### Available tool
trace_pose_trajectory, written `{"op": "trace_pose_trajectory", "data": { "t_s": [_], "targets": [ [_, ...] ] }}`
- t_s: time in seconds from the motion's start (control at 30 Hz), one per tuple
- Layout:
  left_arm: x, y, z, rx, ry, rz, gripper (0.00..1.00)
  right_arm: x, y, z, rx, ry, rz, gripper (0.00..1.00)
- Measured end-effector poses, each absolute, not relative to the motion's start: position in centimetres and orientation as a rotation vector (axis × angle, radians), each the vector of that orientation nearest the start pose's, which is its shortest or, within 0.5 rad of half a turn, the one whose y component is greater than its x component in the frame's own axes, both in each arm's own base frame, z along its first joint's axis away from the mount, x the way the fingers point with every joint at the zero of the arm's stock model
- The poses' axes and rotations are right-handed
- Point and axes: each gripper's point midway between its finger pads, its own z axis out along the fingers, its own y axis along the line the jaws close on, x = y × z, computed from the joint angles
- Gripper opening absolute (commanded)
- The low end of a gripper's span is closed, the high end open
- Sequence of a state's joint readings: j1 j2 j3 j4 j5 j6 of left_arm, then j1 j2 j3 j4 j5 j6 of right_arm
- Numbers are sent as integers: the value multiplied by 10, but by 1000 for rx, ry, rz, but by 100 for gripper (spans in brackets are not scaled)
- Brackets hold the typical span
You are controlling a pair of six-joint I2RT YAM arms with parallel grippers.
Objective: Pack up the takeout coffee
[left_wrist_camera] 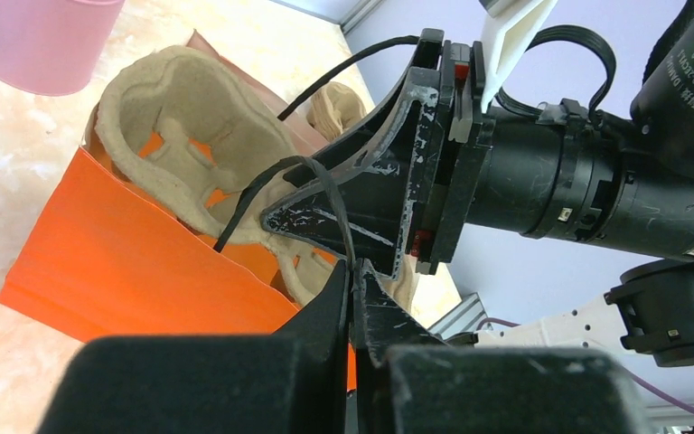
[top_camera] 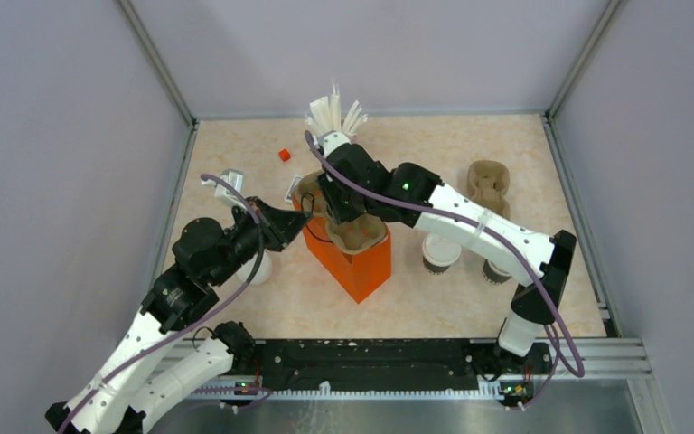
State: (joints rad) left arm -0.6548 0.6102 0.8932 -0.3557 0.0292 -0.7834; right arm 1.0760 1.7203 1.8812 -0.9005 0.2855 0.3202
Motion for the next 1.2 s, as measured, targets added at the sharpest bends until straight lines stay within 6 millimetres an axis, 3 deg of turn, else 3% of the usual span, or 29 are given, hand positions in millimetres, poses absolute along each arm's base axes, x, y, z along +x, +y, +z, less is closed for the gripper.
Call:
{"op": "trace_pose_trajectory", "data": {
  "t_s": [0.53,1.2],
  "targets": [
    [191,-190,339,-89,1769,-1098,0,245,375,306,-683,2109,480,24],
    [190,-189,333,-82,1784,-1085,0,235,362,266,-837,2157,394,25]
  ]
}}
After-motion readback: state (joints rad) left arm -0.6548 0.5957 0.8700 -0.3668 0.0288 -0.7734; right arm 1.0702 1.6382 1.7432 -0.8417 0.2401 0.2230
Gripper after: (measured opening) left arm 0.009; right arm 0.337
